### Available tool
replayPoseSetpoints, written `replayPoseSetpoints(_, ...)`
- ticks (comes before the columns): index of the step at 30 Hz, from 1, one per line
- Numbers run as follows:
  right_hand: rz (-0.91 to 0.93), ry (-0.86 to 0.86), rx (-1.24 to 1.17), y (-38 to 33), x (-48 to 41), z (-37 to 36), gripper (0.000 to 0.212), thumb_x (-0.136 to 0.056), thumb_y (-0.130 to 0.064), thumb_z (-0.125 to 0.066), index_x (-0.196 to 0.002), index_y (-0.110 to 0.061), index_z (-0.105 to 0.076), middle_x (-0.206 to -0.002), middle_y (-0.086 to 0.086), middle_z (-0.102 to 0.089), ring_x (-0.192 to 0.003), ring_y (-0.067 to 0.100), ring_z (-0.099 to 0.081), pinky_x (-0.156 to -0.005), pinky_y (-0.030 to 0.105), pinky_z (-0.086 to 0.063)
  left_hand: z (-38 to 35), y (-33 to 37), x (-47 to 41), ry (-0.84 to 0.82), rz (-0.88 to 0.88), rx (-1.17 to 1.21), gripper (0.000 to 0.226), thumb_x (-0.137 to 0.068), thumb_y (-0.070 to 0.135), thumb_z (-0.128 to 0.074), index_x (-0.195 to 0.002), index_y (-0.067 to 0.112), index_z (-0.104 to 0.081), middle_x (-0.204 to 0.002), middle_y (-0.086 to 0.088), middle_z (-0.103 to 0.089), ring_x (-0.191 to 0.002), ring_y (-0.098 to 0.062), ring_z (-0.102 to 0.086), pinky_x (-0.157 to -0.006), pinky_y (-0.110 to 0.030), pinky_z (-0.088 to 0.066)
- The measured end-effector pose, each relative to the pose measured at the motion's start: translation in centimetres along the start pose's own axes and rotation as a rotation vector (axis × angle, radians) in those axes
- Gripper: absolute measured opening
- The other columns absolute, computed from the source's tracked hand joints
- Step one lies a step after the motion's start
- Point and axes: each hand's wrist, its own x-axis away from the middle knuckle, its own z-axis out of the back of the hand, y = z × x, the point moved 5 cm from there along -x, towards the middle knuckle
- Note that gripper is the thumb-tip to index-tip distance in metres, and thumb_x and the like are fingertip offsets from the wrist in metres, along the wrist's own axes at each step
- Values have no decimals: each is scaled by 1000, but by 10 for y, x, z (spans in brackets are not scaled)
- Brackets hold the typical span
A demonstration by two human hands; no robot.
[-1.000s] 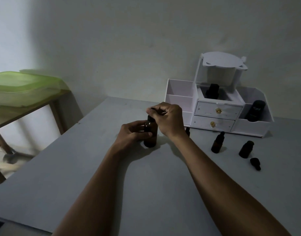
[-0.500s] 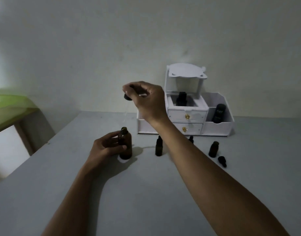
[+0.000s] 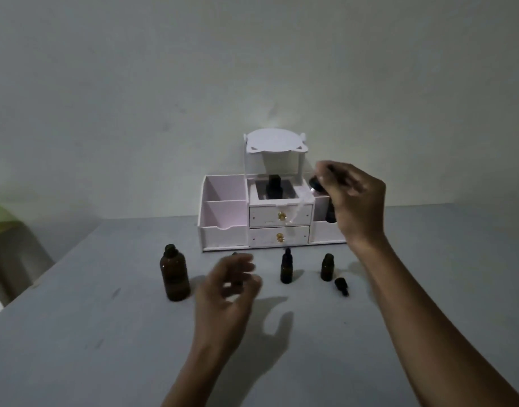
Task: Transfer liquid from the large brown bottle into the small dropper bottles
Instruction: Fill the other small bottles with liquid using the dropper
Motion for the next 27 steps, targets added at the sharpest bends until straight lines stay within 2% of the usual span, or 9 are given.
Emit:
replayPoseSetpoints(2,-35,25,38,14,1,20,7,-88,-15,-74,-94,-16,-75,-78,-15,-74,-74,-1,-71,-71,14,-54,-37,0,5,-153,52,-24,28,-86,16,-76,-106,34,-69,-100,12,-73,-93,1,-69,-78,-22,-58)
replayPoseSetpoints(4,-55,37,96,28,1,35,7,-87,-18,-74,-94,-19,-75,-80,-13,-74,-75,-1,-71,-71,15,-54,-70,-6,5,-251,110,-35,29,-86,21,-77,-106,39,-67,-109,13,-72,-98,2,-67,-80,-18,-57)
replayPoseSetpoints(6,-69,53,140,39,1,47,8,-87,-18,-74,-95,-20,-74,-83,-11,-73,-74,-4,-70,-70,12,-54,-99,-13,3,-317,171,-59,36,-87,24,-76,-119,37,-64,-123,11,-67,-108,-1,-63,-86,-15,-54)
replayPoseSetpoints(8,-86,72,161,49,1,55,8,-87,-20,-75,-94,-23,-74,-84,-11,-73,-76,-2,-70,-72,14,-55,-122,-21,-1,-335,214,-65,49,-89,25,-75,-135,29,-58,-137,6,-60,-120,-7,-57,-97,-20,-50)
replayPoseSetpoints(11,-96,91,181,61,0,63,7,-87,-22,-75,-94,-23,-74,-84,-11,-74,-78,1,-70,-74,19,-56,-144,-30,-12,-289,250,-59,60,-90,21,-73,-145,23,-49,-149,2,-50,-132,-14,-50,-107,-30,-44)
replayPoseSetpoints(14,-98,85,200,69,-1,65,8,-87,-23,-75,-95,-22,-74,-85,-7,-74,-80,7,-71,-77,23,-57,-158,-39,-21,-263,281,-49,62,-91,23,-72,-147,19,-47,-150,-1,-50,-134,-17,-49,-109,-32,-42)
replayPoseSetpoints(19,-79,60,234,75,2,65,9,-87,-23,-76,-95,-20,-75,-82,-8,-73,-76,-1,-69,-72,13,-53,-171,-47,-31,-219,333,-21,63,-90,15,-73,-147,11,-47,-145,-7,-53,-132,-18,-51,-100,-23,-39)
replayPoseSetpoints(27,-74,13,257,82,4,57,11,-85,-23,-77,-90,-13,-78,-75,-5,-73,-68,-1,-66,-70,15,-50,-173,-52,-42,-203,244,-106,60,-83,16,-80,-138,8,-58,-128,-7,-68,-113,-15,-65,-94,-18,-44)
